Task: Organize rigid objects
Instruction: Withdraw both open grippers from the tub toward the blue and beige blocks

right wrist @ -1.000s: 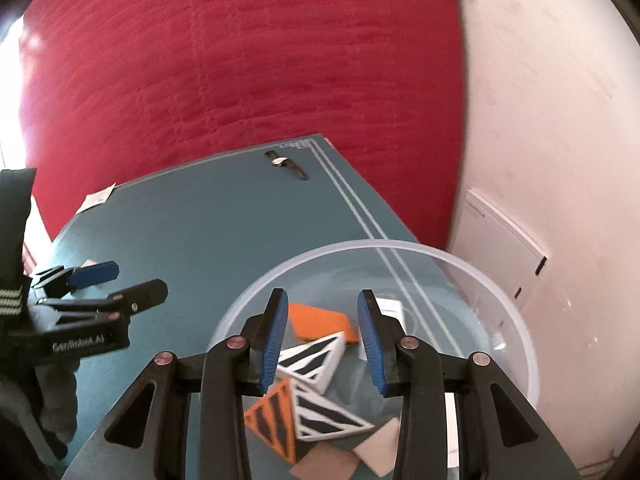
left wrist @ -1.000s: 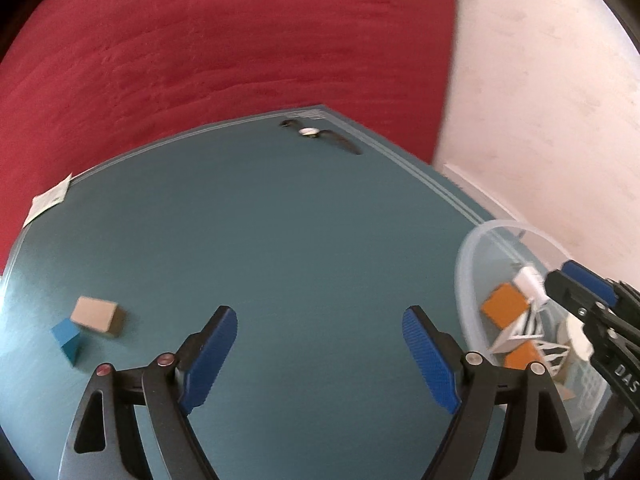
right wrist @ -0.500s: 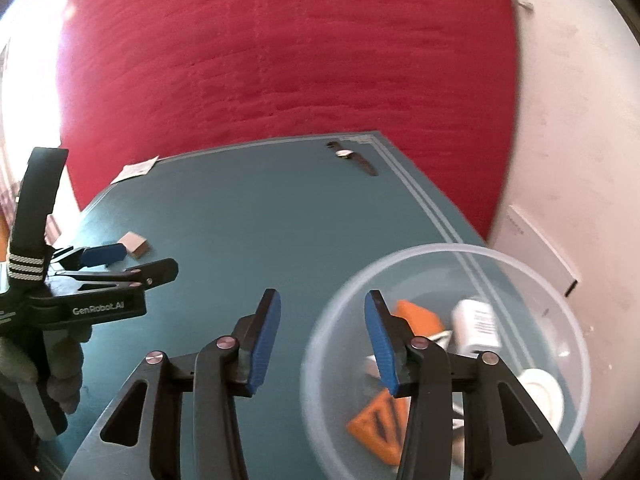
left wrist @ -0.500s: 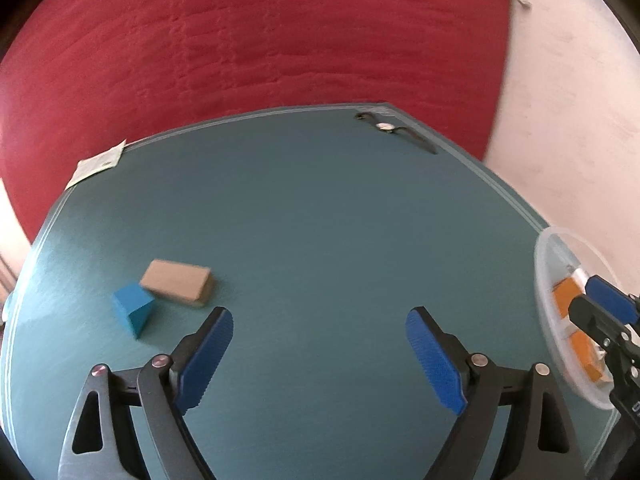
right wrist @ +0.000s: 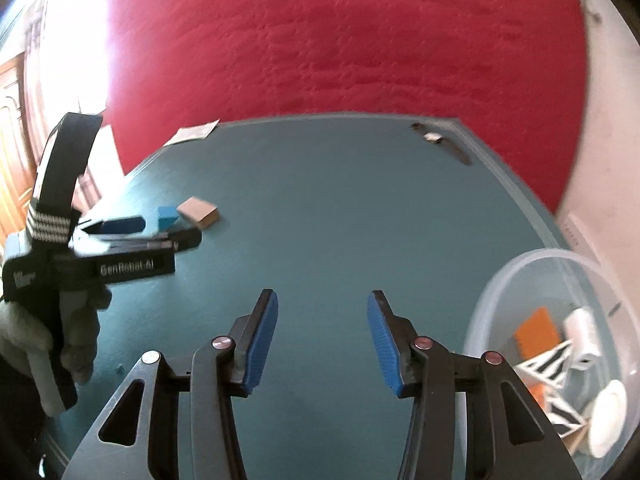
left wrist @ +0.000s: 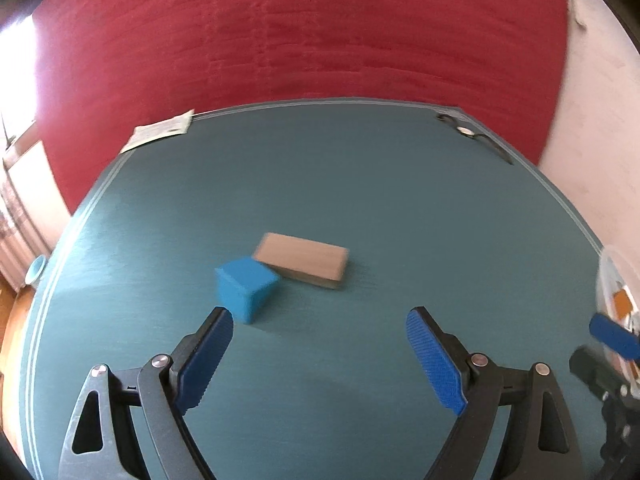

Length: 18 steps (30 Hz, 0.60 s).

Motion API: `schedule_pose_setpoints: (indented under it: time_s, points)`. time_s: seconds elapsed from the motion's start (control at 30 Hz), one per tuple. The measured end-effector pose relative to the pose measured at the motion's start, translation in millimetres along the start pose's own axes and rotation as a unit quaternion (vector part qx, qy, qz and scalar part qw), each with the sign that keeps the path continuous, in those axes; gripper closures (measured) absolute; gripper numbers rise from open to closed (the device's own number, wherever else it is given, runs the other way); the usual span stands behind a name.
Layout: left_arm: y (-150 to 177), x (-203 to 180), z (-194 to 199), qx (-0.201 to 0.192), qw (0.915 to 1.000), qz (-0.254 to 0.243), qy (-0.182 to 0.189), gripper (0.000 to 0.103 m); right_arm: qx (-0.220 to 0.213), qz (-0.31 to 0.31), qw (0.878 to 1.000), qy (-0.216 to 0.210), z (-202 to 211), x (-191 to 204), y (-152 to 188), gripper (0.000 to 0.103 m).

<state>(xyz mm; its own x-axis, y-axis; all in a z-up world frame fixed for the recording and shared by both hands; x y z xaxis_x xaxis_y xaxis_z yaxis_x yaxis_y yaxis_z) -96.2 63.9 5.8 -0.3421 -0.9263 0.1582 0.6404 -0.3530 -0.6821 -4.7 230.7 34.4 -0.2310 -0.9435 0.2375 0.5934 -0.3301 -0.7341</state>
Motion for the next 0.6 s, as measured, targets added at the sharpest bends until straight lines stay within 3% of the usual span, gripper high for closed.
schedule_pose_setpoints:
  time_s: [0.27,0.6]
  points:
    - [6,38,-11,0.018,0.9991,0.018,-0.034,0.012,0.035,0.005,0.999,-0.017,-22,10,6,0.054]
    - [7,54,-23,0.046,0.9977,0.029,-0.041,0.012,0.057,0.011,0.998,-0.031,-34,22,10,0.054]
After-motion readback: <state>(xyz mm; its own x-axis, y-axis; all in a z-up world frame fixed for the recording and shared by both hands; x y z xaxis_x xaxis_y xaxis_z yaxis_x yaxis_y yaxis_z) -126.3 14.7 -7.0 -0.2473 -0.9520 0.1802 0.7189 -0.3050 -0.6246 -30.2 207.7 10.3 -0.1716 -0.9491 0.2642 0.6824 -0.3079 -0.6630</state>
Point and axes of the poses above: each gripper's, at about its wrist camera, not at the fingertips, and z roughly against the way its jaws point, x to its left, y to its underside, the point moved 2 cm from there along -z, roughly the way its jaws point, and after that the axes turned 13 degrees about -z, right-handed, at the moved point
